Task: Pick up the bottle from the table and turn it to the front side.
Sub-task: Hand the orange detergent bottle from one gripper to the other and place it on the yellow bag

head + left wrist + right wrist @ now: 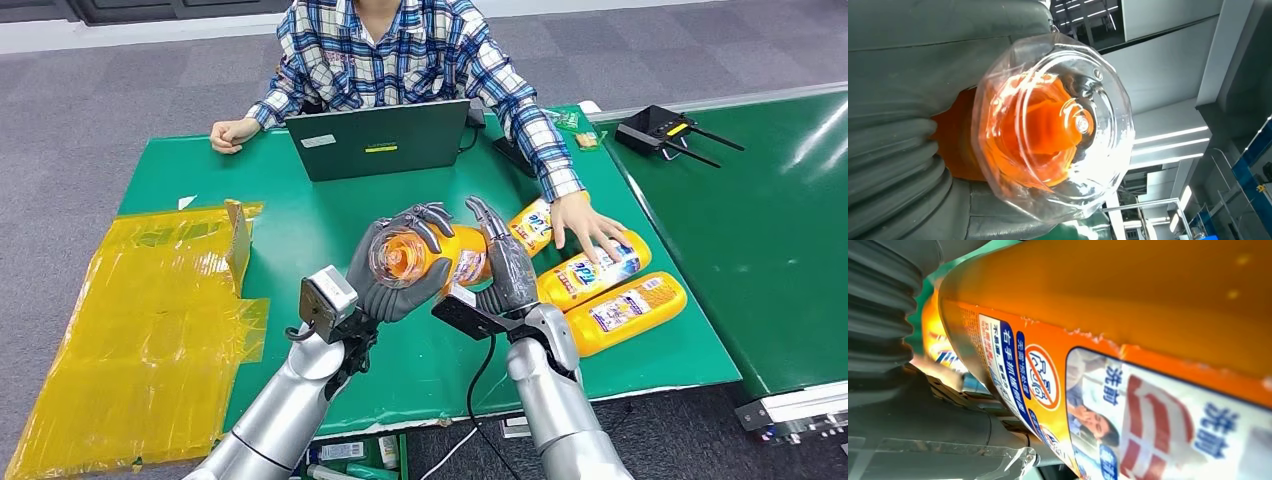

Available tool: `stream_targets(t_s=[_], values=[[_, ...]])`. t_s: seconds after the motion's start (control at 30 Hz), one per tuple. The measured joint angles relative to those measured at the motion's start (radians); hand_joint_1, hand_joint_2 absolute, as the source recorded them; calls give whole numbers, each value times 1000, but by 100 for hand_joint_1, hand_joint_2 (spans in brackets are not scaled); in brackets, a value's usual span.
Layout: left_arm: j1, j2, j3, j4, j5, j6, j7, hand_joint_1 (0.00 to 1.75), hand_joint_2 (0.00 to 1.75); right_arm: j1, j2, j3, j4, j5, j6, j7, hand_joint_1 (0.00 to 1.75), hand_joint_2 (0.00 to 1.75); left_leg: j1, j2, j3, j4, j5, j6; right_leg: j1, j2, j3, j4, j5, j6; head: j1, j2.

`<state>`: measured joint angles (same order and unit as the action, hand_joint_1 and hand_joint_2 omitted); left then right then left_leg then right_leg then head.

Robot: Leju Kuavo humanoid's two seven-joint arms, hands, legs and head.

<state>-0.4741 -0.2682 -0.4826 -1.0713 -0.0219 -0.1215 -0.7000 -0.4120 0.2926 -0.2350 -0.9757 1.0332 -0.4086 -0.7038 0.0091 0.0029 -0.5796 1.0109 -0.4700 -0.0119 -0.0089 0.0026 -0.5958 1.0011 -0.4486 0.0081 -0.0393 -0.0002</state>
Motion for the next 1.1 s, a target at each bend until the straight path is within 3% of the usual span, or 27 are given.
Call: stream_targets(t_s=[0.1,0.2,0.4,0.47,0.63,0.7,0.87,0.97,1.03,1.1], values=[[3,7,-2,-24,-36,74,0,175,175,4,0,0,-17,-2,65,0,0,175,0,0,0,0,0,0,0,1,0,0,0,0,0,0],[2,27,-15,-70,-103,231,-1,175,175,12,-1,0,-41,-7,178,1,0,175,0,1,0,0,0,0,0,2,-1,0,0,0,0,0],[-26,90,-48,-121,-417,627,5,175,175,22,-6,-2,-84,-10,512,1,0,175,0,2,0,0,0,0,0,2,-1,0,0,0,0,0],[-32,106,-49,-122,-541,718,17,175,175,26,-8,-4,-102,-11,636,1,0,175,0,3,1,0,0,0,0,3,-1,0,0,0,0,0],[-36,129,-49,-125,-651,773,41,175,175,28,-14,-12,-133,-12,900,1,0,175,0,3,0,0,0,0,0,3,-1,0,0,0,0,0],[-31,133,-41,-137,-789,795,70,175,175,30,-16,-19,-145,-12,981,1,0,175,0,3,0,0,0,0,0,3,-1,0,0,0,0,0],[15,119,72,-249,-1243,817,113,175,175,45,-20,-47,-182,-20,1029,1,0,175,0,4,0,0,0,0,0,4,-1,0,0,0,0,0],[28,142,143,-317,-1454,819,257,175,175,63,-21,-65,-208,-27,1029,1,0,175,0,5,1,0,0,0,0,5,-2,0,0,0,0,0],[13,206,146,-322,-1511,819,473,175,175,75,-22,-76,-225,-36,1029,1,0,175,0,6,1,0,0,-1,1,6,-2,0,0,-1,0,0],[-27,298,104,-271,-1518,811,744,175,175,90,-23,-85,-246,-50,1029,1,0,175,1,8,2,0,1,-3,3,7,-3,0,1,-3,0,0]])
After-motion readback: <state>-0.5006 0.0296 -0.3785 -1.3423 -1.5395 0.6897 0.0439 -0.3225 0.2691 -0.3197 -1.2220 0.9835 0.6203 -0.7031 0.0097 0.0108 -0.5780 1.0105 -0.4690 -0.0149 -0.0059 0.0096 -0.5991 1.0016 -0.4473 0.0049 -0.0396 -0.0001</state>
